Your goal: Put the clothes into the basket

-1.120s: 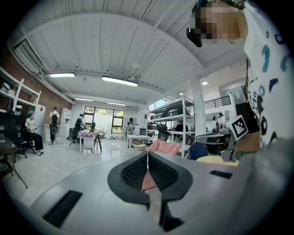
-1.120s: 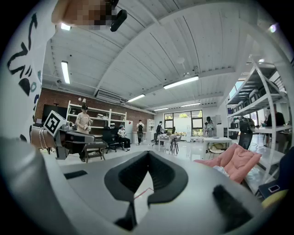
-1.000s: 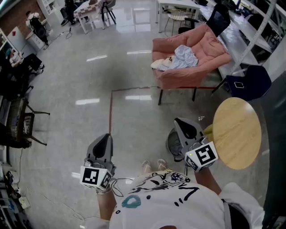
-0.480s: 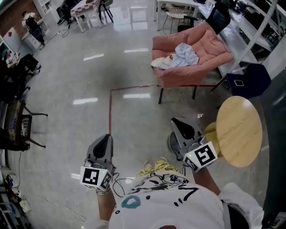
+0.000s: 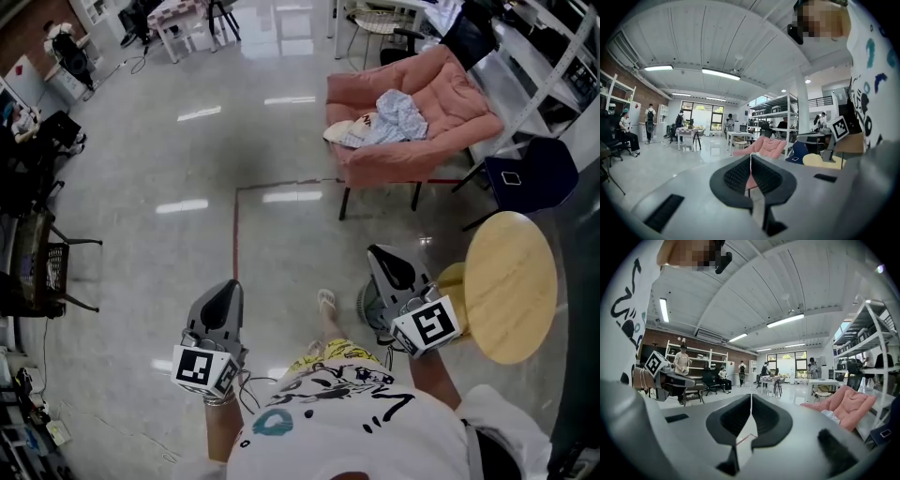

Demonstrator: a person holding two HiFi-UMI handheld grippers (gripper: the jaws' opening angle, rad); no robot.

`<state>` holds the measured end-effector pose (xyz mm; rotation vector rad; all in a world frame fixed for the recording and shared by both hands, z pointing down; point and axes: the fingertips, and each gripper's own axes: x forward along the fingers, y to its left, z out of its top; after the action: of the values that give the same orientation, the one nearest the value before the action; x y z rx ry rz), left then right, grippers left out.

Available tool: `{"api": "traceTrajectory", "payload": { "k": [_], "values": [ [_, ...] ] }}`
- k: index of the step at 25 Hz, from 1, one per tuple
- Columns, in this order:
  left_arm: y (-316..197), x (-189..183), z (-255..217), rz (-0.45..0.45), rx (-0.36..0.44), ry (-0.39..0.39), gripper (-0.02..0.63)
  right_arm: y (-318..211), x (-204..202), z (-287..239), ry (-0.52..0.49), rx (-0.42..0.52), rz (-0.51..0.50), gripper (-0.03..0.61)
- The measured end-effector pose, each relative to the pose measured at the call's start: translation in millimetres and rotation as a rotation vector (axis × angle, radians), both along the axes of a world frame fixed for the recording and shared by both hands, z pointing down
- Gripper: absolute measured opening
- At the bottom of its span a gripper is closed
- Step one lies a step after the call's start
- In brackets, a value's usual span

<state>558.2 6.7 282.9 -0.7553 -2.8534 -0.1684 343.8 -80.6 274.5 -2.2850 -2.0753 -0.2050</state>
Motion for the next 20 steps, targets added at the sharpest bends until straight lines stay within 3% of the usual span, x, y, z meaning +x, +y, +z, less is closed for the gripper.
{"api": "traceTrajectory", "payload": {
  "k": [10, 20],
  "values": [
    [90, -40, -27, -0.050, -0.045, 0.002, 0.018, 96, -59, -23, -0.014, -0.025, 0.027, 0.029],
    [152, -106, -20, -0.040, -0.029, -0.014, 0.018, 139, -123, -5, -0.009, 0.032, 0.047, 0.029]
  ]
}}
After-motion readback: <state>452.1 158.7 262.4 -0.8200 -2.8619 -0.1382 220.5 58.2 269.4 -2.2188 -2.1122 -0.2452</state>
